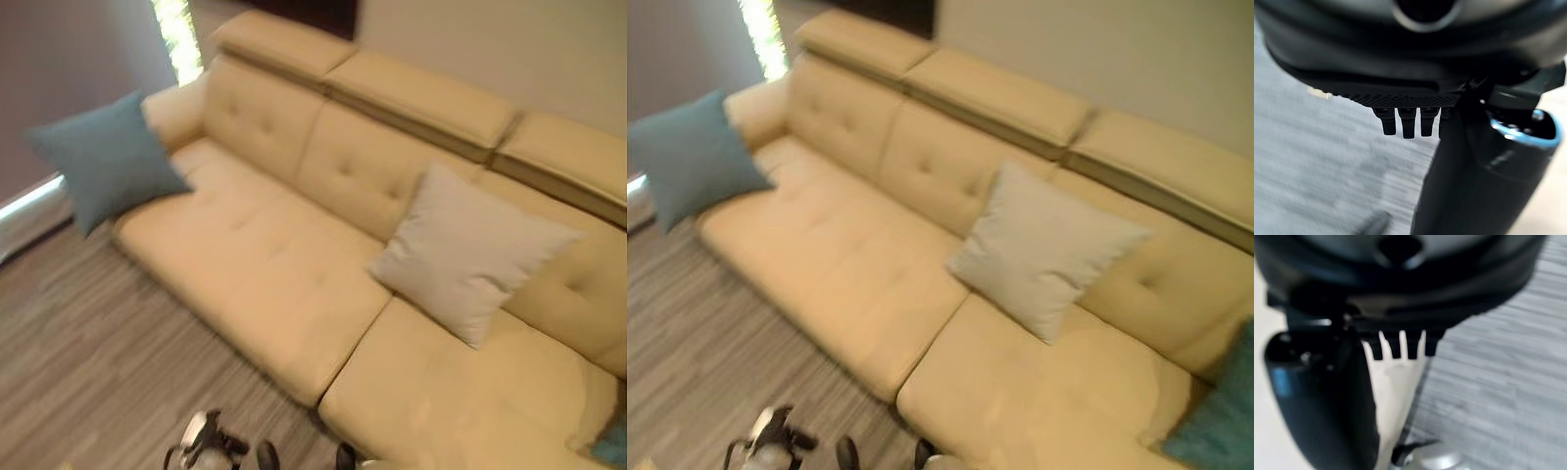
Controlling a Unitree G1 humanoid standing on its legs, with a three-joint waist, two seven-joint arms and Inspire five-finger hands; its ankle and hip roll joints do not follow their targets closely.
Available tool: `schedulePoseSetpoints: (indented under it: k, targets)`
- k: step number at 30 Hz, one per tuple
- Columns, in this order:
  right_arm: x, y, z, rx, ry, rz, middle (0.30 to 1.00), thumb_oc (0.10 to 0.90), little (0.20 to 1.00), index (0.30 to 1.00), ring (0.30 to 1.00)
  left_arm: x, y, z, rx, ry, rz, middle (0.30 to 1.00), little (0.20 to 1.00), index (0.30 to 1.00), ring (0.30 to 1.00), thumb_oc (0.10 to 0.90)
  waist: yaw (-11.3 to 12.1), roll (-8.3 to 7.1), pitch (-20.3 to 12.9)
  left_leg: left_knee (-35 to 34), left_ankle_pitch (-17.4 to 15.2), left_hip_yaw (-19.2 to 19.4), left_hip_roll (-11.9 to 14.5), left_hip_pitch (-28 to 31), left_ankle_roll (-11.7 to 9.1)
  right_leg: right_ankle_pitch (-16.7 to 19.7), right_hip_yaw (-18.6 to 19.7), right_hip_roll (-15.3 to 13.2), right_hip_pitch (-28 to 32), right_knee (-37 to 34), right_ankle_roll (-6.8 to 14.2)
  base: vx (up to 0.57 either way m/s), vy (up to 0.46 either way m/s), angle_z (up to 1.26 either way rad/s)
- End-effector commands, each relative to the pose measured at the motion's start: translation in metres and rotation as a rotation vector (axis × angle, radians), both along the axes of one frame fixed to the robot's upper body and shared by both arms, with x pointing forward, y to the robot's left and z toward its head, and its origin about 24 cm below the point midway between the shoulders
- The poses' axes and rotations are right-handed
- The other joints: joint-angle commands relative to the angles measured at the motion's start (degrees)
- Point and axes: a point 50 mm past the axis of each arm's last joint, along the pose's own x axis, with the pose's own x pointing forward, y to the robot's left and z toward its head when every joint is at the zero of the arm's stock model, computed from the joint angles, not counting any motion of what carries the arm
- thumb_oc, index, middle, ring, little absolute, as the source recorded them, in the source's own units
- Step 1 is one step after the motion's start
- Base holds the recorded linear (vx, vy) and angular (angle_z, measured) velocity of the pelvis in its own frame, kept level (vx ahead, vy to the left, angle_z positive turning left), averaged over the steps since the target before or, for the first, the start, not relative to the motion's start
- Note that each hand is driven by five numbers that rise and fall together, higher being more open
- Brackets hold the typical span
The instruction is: Pick up all the scattered cushions and arrange them neatly on the sofa.
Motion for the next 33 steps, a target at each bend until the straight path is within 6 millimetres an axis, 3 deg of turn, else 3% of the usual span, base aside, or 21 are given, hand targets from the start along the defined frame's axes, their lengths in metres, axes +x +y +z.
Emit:
schedulePoseSetpoints:
  k: [1,3,4,6,8,12,19,25,33]
  targets:
    - [0.008,-0.004,0.002,-0.041,0.029,0.115,0.900,0.800,0.900,0.900,0.900,-0.023,0.016,-0.005,0.039,0.078,0.022,0.900,0.900,0.900,0.900,0.800,0.88,-0.68,2.20,-4.07,-8.54,-3.47,-1.88,8.92,-0.14,2.43,-2.40,-4.26,-4.92,2.65,5.64,-0.20,0.253,0.37]
    - [0.020,0.001,0.004,-0.035,0.002,0.157,0.900,0.800,0.900,0.900,0.900,-0.031,0.023,-0.006,0.053,0.103,0.042,0.900,0.900,0.900,0.900,0.800,1.77,-0.48,3.00,-7.12,-6.37,-4.65,-2.66,8.76,0.14,3.34,-1.06,-4.77,-6.09,3.34,6.83,-0.23,0.194,0.32]
    - [0.024,0.003,0.004,-0.031,-0.007,0.162,0.900,0.800,0.900,0.900,0.900,-0.033,0.026,-0.006,0.071,0.117,0.031,0.900,0.900,0.900,0.900,0.800,1.64,-0.31,3.43,-7.93,-5.61,-5.83,-2.96,8.38,0.36,4.08,1.46,-4.73,-6.94,4.05,7.66,-0.22,0.144,0.18]
    - [0.029,0.007,0.005,-0.014,-0.028,0.146,0.900,0.800,0.900,0.900,0.900,-0.037,0.033,-0.006,0.107,0.141,0.010,0.900,0.900,0.900,0.900,0.800,0.98,0.47,3.85,-8.92,-4.35,-8.81,-3.74,7.58,1.04,3.23,10.39,-2.21,-7.82,5.41,7.99,-0.15,0.125,0.31]
    - [0.025,0.007,0.004,-0.007,-0.021,0.136,0.900,0.800,0.900,0.900,0.900,-0.039,0.040,-0.005,0.130,0.156,-0.013,0.900,0.900,0.900,0.900,0.800,0.74,0.87,3.78,-8.73,-3.75,-10.40,-4.13,6.80,1.51,2.10,15.70,-0.71,-7.28,6.97,7.67,-0.07,0.073,0.75]
    - [0.019,0.008,0.002,-0.007,0.012,0.154,0.900,0.800,0.900,0.900,0.900,-0.048,0.052,-0.004,0.179,0.216,-0.058,0.900,0.900,0.900,0.900,0.800,1.46,0.34,2.00,-8.84,-3.32,-12.16,-5.34,6.13,1.68,-1.21,16.20,0.85,-2.16,2.79,6.13,0.01,-0.005,0.74]
    - [0.036,-0.003,0.009,-0.135,0.058,0.500,0.900,0.800,0.900,0.900,0.900,-0.045,0.058,-0.002,0.178,0.207,-0.050,0.900,0.900,0.900,0.900,0.800,3.47,0.03,0.05,-8.99,-3.20,-13.64,-6.04,6.81,1.18,-0.16,16.15,1.52,1.15,-2.83,5.49,0.06,-0.063,0.26]
    - [0.044,-0.005,0.012,-0.136,0.013,0.490,0.900,0.800,0.900,0.900,0.900,-0.056,0.052,-0.006,0.166,0.259,-0.091,0.900,0.900,0.900,0.900,0.800,3.30,-0.03,-0.32,-9.02,-3.73,-13.09,-5.74,8.16,1.05,-0.67,15.94,1.72,2.70,-3.28,5.11,0.03,-0.045,0.03]
    - [0.038,-0.001,0.009,-0.121,0.039,0.543,0.900,0.800,0.900,0.900,0.900,-0.035,0.039,-0.005,0.129,0.201,-0.162,0.900,0.900,0.900,0.900,0.800,2.73,0.49,-0.15,-9.04,-3.74,-12.93,-5.24,8.83,0.89,-1.16,15.30,2.07,3.16,-3.41,4.62,0.02,-0.043,0.00]
